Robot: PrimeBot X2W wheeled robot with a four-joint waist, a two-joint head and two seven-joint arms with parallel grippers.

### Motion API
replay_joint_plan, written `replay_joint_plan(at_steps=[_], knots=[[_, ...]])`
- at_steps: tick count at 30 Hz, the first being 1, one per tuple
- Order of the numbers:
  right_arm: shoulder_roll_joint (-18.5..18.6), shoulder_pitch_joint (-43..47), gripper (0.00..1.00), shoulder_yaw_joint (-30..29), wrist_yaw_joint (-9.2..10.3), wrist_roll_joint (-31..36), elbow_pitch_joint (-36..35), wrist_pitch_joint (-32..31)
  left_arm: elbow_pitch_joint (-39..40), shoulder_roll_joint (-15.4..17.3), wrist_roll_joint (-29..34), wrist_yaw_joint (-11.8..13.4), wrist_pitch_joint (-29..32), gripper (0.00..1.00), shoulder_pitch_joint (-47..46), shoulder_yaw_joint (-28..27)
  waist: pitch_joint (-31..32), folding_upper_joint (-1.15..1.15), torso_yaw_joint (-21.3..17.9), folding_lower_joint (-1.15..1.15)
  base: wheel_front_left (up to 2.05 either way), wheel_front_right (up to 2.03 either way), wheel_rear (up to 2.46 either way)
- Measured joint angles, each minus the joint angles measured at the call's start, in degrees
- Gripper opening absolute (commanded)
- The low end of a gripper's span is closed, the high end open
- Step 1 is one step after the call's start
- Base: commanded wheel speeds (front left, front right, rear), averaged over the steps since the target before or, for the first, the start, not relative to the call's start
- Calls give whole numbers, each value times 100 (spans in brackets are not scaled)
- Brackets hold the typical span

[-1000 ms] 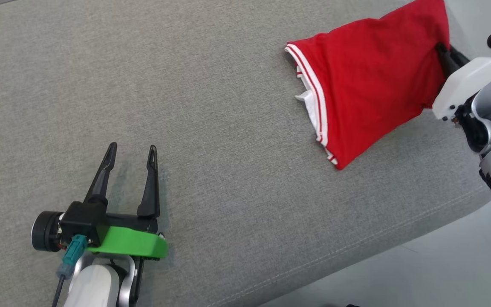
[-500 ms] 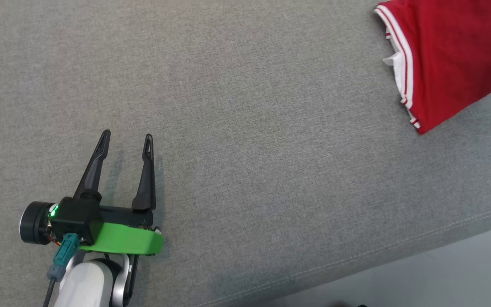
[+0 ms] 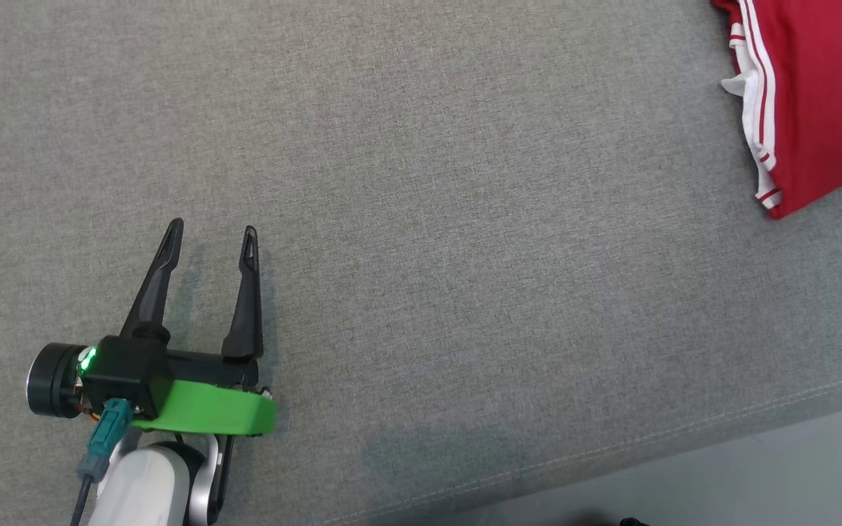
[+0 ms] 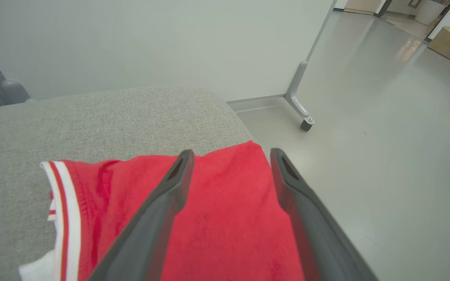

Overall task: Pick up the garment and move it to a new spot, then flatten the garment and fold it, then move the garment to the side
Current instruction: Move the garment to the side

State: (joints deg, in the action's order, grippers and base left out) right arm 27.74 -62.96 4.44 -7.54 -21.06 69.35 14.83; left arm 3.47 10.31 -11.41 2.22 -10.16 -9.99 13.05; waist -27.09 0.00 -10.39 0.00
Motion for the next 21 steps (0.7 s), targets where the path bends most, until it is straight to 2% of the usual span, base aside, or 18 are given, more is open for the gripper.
replay_joint_plan(at_steps=[4, 10, 11, 21], knots=[[-68, 298, 100, -151, 0, 113, -721, 16, -85, -44, -53, 25, -56, 100, 1, 3, 106, 0, 0, 0, 0, 0, 0], [-272, 971, 100, -78, 1, 370, -1816, 16, -308, -143, -226, 40, -245, 100, 4, -58, 384, 0, 5, 0, 0, 0, 0], [-272, 971, 100, -78, 1, 370, -1816, 16, -308, -143, -226, 40, -245, 100, 4, -58, 384, 0, 5, 0, 0, 0, 0], [-1058, 2221, 100, 363, 0, 266, -3500, 18, -750, -355, -483, 99, -456, 100, 212, -299, 1160, 0, 98, 0, 0, 0, 0]])
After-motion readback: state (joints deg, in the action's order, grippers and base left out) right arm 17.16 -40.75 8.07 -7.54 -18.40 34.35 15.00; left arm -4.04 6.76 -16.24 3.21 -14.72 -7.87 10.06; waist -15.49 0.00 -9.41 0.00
